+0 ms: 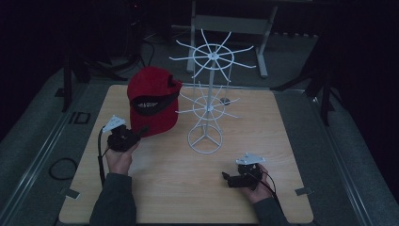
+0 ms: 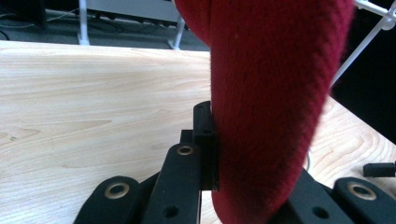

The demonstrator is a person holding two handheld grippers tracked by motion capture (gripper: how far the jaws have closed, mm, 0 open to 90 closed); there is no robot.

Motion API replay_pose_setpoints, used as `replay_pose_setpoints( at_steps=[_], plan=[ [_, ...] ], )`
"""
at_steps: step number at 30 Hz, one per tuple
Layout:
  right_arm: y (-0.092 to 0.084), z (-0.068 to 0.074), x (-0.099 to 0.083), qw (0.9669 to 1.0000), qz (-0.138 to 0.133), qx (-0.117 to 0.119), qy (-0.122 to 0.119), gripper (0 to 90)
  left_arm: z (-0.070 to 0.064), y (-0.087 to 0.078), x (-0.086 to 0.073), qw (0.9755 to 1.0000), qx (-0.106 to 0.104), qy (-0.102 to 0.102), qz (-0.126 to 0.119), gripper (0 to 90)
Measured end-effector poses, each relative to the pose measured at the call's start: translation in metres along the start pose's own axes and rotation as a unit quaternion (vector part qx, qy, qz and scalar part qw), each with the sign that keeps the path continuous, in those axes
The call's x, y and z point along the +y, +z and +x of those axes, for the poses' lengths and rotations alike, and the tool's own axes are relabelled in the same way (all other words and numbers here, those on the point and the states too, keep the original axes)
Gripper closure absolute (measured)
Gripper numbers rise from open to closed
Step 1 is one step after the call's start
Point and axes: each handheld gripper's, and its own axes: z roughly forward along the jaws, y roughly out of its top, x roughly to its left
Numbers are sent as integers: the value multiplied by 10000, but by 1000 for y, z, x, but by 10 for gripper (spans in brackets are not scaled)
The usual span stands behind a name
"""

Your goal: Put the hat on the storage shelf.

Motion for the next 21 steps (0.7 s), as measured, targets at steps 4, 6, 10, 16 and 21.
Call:
replay_pose_setpoints(
  at_steps=[4, 6, 10, 16, 21],
  plan=[
    [0, 0, 0, 10000, -1, -1, 1, 128, 1, -3, 2, 10000, 14, -10, -71, 854],
    [0, 0, 0, 10000, 0, -1, 1, 128, 1, -5, 3, 9999, 21, -30, -122, 854],
    [0, 0, 0, 10000, 5, -2, 0, 128, 0, -8, 5, 9998, 27, -8, -189, 854],
    [0, 0, 0, 10000, 2, -2, 0, 128, -4, -11, 9, 9996, 15, 21, -276, 854],
    [0, 0, 0, 10000, 1, -2, 7, 128, -8, -14, 12, 9994, -8, 65, -347, 854]
  ],
)
